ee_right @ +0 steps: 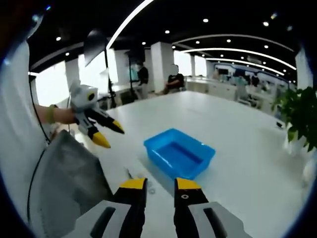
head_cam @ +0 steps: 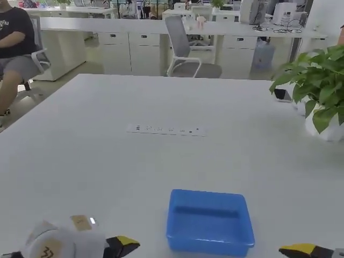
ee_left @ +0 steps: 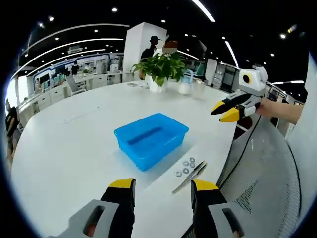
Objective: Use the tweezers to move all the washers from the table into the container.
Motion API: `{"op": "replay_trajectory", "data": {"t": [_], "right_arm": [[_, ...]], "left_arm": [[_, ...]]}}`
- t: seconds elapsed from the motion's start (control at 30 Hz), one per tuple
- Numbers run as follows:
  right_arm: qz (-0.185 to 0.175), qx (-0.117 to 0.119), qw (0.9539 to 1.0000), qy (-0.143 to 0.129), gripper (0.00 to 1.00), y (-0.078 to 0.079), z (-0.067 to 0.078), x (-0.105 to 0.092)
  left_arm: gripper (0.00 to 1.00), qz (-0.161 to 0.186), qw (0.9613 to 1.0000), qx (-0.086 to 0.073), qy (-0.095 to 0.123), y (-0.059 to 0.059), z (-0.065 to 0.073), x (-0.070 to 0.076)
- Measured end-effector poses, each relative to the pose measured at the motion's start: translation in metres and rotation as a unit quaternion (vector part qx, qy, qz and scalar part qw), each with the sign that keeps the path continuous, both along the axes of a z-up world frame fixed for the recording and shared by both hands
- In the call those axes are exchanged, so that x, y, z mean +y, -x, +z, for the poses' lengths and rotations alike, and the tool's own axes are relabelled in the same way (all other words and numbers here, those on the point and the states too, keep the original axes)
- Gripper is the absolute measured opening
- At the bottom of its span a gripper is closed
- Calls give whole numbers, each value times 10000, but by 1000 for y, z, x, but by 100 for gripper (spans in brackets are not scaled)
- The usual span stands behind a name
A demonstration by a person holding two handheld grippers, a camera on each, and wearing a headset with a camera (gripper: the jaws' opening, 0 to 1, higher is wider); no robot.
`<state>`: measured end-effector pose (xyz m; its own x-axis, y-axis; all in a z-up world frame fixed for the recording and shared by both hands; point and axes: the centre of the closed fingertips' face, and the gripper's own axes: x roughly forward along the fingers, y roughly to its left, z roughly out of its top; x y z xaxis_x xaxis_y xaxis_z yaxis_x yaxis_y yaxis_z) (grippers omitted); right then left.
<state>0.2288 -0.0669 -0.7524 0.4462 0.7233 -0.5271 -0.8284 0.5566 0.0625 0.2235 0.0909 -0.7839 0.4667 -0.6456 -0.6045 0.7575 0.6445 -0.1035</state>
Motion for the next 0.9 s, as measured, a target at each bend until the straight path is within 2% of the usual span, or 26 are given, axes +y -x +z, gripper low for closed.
{"op": "replay_trajectory", "data": {"t": [0.03,0.1,0.17,0.23,0.3,0.33,0.37,0.4,0.43,0.53,0.63,0.67,0.8,0.83,0.9], "right_arm": [[93,55,9999,62,17,1,-4,3],[240,130,9994,211,17,3,-12,8],[381,175,9986,332,16,4,-17,12],[573,225,9965,571,17,7,-25,16],[738,204,9945,714,16,8,-31,22],[750,263,9940,757,16,10,-34,24],[822,273,9934,756,16,10,-37,30],[869,307,9925,804,16,11,-41,32],[944,342,9908,911,16,12,-45,33],[1210,323,9833,1319,17,17,-60,38],[1362,345,9795,1440,17,21,-70,45],[1412,357,9784,1467,17,22,-73,47],[1613,409,9714,1694,16,26,-84,49],[1669,408,9695,1750,16,27,-86,49],[1714,424,9682,1773,16,28,-88,51]], "left_arm": [[43,-162,9998,90,-56,2,-4,-4],[40,-387,9989,57,-264,0,-8,-7],[37,-637,9969,118,-444,2,-14,-10],[36,-790,9954,133,-527,2,-18,-13],[33,-959,9934,244,-586,4,-24,-17],[33,-1038,9923,223,-632,3,-26,-18],[34,-1119,9909,195,-728,3,-30,-17],[34,-1258,9876,223,-909,4,-36,-16],[33,-1353,9857,186,-991,4,-39,-16],[30,-1509,9823,262,-1082,6,-48,-20],[28,-1680,9784,314,-1159,7,-54,-24],[27,-1723,9773,280,-1201,6,-56,-26],[21,-2058,9663,152,-1538,7,-65,-28],[20,-2111,9646,204,-1567,8,-67,-30],[17,-2154,9627,140,-1630,6,-69,-31]]}}
